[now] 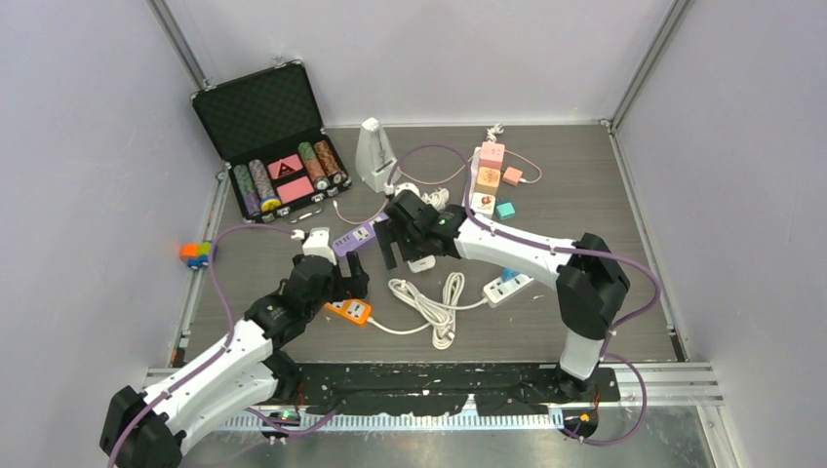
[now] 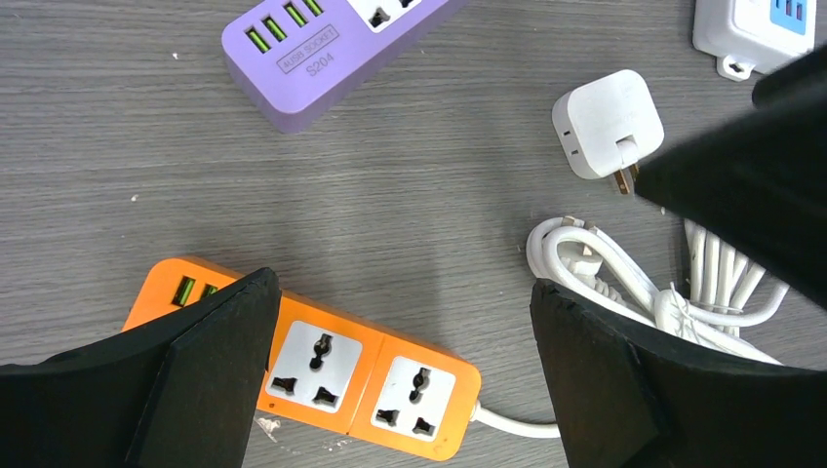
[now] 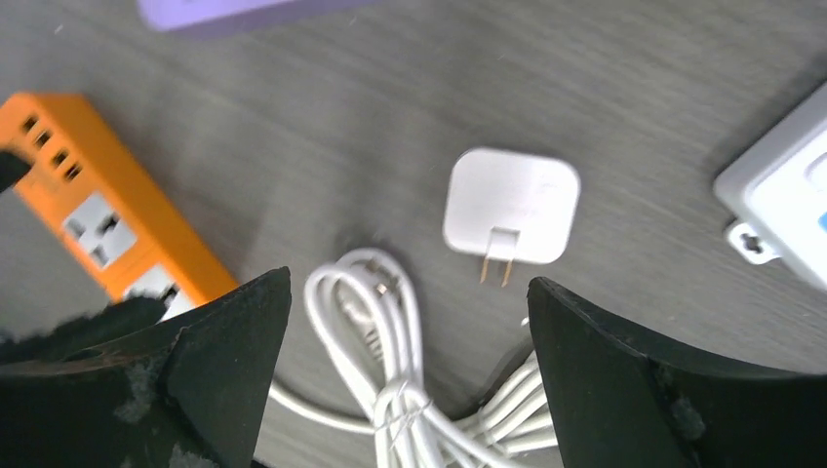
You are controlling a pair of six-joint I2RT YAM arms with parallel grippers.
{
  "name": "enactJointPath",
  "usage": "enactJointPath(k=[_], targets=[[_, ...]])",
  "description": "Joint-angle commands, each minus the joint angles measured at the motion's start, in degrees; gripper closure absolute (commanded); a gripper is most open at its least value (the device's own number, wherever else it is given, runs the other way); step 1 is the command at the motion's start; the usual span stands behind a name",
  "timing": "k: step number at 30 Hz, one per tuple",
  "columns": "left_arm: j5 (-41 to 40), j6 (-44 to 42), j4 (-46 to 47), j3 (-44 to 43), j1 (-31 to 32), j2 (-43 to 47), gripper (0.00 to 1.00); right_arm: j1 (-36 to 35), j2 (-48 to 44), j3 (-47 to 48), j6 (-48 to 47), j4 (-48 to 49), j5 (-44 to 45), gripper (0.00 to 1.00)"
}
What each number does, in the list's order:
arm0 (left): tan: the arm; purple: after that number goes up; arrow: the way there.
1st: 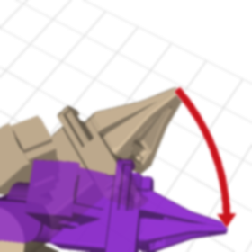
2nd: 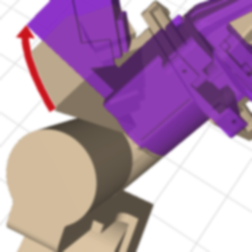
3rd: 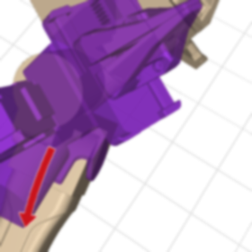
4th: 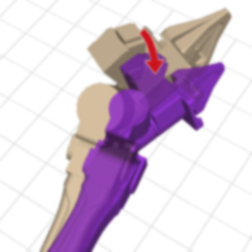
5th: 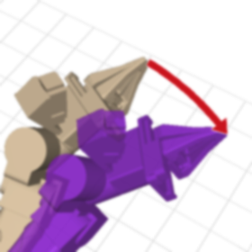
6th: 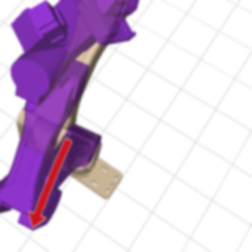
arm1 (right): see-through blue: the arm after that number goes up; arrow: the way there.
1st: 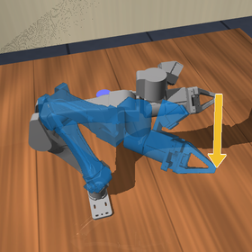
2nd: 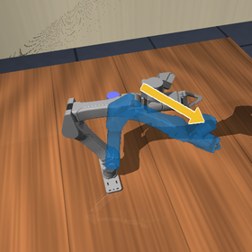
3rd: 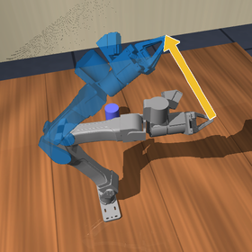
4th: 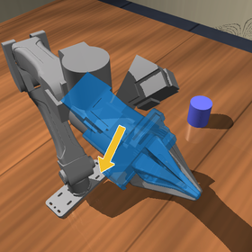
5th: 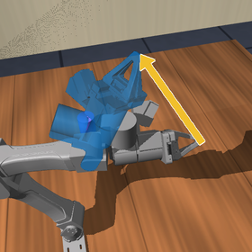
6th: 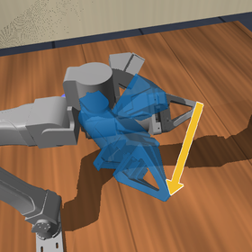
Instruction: Insert the plug
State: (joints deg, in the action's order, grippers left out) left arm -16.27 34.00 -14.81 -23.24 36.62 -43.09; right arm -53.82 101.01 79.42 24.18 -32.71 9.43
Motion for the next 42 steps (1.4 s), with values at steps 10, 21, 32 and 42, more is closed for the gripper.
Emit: enactJointPath(k=[10,21,32,42], targets=[[-0.25,-1.20,1.81,-1.93,-0.76,1.07,0.00,2.49,11.47,7.31,-0.05,-4.05,9.18,0.02],[-0.08,-1.21,1.31,-1.35,-1.15,2.59,0.00,4.19,14.69,5.54,-0.06,-1.01,5.36,0.10],[2.81,-1.35,0.11,-3.51,-1.44,3.60,0.00,5.75,9.83,-1.30,-1.46,6.59,2.67,0.36],[8.31,-4.16,-6.45,-12.21,-1.73,6.74,0.00,4.32,-6.38,-11.83,-9.00,21.29,-1.61,0.38]])
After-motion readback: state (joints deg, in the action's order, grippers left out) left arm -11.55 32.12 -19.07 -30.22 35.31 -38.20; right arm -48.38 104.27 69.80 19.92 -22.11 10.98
